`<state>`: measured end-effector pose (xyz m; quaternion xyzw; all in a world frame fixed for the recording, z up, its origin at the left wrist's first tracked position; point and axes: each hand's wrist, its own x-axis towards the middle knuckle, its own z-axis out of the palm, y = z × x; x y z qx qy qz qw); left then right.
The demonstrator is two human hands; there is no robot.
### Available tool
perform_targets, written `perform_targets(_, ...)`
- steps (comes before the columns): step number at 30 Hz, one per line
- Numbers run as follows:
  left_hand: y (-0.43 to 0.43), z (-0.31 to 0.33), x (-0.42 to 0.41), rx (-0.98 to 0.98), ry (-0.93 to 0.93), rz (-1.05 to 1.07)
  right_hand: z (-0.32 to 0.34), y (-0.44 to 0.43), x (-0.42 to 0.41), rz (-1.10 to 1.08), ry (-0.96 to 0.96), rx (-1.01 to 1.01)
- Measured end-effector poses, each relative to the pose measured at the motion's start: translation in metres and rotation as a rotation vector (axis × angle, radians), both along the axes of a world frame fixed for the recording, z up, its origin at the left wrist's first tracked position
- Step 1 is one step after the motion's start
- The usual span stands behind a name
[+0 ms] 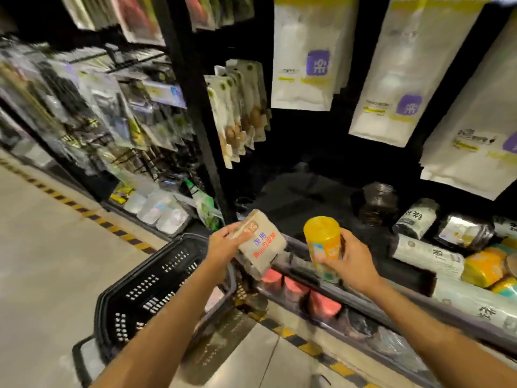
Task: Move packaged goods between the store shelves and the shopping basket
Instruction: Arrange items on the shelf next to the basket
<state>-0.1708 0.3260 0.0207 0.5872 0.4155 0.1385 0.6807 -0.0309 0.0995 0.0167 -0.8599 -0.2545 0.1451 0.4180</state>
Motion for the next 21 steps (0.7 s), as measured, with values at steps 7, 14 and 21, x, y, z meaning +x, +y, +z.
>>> perform_targets(7,0.062,0.008,-0.125,-0.033,0.036,0.274,0.002,0.100,-0.081,0.159,0.033,0.014)
perform_targets(14,0.103,-0.016,-0.191,-0.052,0.094,0.408,-0.019,0.178,-0.112,0.346,0.086,0.003)
perform_targets(21,0.154,-0.082,-0.180,-0.151,0.180,0.542,-0.074,0.275,-0.093,0.473,0.173,-0.051)
